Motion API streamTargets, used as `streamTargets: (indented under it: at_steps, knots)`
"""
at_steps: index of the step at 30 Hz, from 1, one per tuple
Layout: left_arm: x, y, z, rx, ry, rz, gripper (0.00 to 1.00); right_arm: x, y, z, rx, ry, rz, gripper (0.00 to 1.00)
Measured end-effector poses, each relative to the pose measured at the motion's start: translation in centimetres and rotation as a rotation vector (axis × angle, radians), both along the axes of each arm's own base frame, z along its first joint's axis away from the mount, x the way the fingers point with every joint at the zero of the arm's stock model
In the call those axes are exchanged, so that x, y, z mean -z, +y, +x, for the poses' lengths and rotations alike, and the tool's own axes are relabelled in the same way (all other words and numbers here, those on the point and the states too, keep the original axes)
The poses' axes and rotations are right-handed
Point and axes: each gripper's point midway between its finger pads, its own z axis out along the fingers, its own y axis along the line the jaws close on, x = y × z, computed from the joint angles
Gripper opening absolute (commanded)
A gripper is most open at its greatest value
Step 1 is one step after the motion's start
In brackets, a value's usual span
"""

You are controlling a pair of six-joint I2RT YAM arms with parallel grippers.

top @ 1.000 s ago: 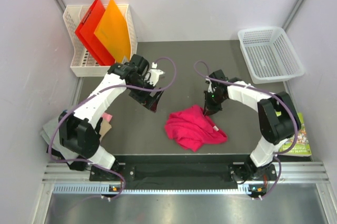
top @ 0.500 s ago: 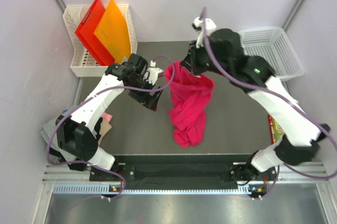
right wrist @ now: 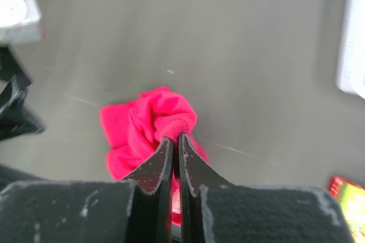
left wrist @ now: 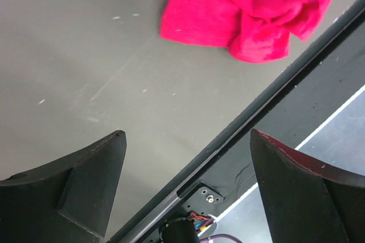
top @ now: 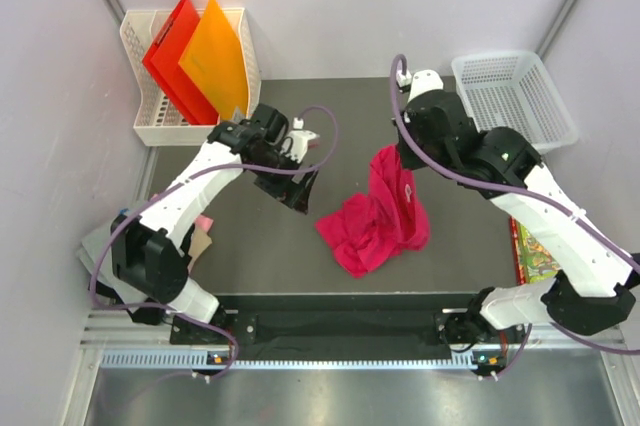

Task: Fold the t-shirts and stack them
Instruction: Flatten out the tshirt

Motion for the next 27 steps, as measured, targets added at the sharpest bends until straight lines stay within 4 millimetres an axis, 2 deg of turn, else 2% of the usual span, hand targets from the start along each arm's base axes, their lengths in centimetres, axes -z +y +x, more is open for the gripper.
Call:
streamTargets:
  at_steps: [2, 6, 10, 13, 15, 19, 23, 27]
  knots:
    - [0.8, -1.3, -0.9, 0.048, 0.011, 0.010, 0.94, 0.5, -1.1, 0.0, 0.040, 0.007, -0.044, 0.00]
    - [3.1, -4.1, -4.5, 0.201, 0.052, 0.063, 0.94, 0.1, -3.8, 0.2, 0.141, -0.001, -0.078, 0.00]
    - [4.8, -5.8, -7.3, 0.334, 0.054, 0.122, 0.93, 0.4, -8.3, 1.3, 0.303, 0.012, -0.099, 0.00]
    - [5.2, -6.5, -8.1, 0.388, 0.017, 0.152, 0.93, 1.9, -11.9, 2.1, 0.426, 0.054, -0.121, 0.00]
    - [5.4, -7.2, -8.6, 0.428, -0.024, 0.171, 0.93, 3.3, -13.1, 2.3, 0.463, 0.089, -0.141, 0.00]
    - [5.9, -9.0, -10.0, 0.525, -0.109, 0.193, 0.92, 6.7, -13.0, 2.1, 0.449, 0.180, -0.178, 0.00]
    - [7.3, -10.7, -11.2, 0.603, -0.143, 0.215, 0.91, 9.7, -12.3, 2.5, 0.424, 0.251, -0.197, 0.00]
    - [10.0, -11.7, -11.2, 0.621, -0.123, 0.253, 0.90, 10.9, -12.0, 3.2, 0.419, 0.280, -0.195, 0.00]
